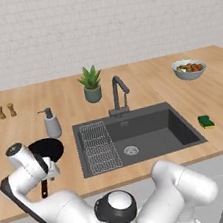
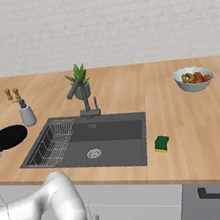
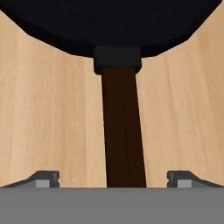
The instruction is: Pick the pan and sponge and place them into the sink. Then turn on the water.
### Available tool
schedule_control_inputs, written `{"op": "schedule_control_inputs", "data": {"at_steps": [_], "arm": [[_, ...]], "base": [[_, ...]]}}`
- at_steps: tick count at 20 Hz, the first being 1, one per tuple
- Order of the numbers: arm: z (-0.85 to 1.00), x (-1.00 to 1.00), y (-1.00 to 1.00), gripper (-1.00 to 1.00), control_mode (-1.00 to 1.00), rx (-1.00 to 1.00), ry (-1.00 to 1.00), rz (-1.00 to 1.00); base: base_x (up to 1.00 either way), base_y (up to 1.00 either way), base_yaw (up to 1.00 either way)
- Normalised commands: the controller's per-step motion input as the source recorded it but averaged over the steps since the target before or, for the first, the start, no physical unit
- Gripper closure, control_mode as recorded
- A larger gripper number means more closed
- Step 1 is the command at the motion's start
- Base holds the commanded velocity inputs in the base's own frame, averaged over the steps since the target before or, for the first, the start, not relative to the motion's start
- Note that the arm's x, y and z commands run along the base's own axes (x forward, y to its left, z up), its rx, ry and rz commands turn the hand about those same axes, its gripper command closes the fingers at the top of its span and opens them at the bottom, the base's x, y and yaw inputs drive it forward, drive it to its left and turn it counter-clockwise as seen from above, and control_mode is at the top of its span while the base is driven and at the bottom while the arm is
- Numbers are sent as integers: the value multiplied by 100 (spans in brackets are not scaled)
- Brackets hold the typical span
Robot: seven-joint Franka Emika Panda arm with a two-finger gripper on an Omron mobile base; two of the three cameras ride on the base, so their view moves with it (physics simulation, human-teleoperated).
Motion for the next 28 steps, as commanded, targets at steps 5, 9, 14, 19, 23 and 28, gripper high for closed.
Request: {"op": "schedule_control_inputs", "data": {"at_steps": [5,9,14,19,23,28], "arm": [[-94,-1,-78,-100,-100,25,-7,0],[-95,1,-25,100,-100,13,0,0],[-83,20,0,100,-100,0,9,-2],[-67,21,1,100,-100,-6,16,0],[-54,1,17,100,-100,-2,1,0],[-41,0,39,100,-100,-1,-5,0]], "base": [[0,0,0],[0,0,0],[0,0,0],[0,0,0],[0,0,0],[0,0,0]]}}
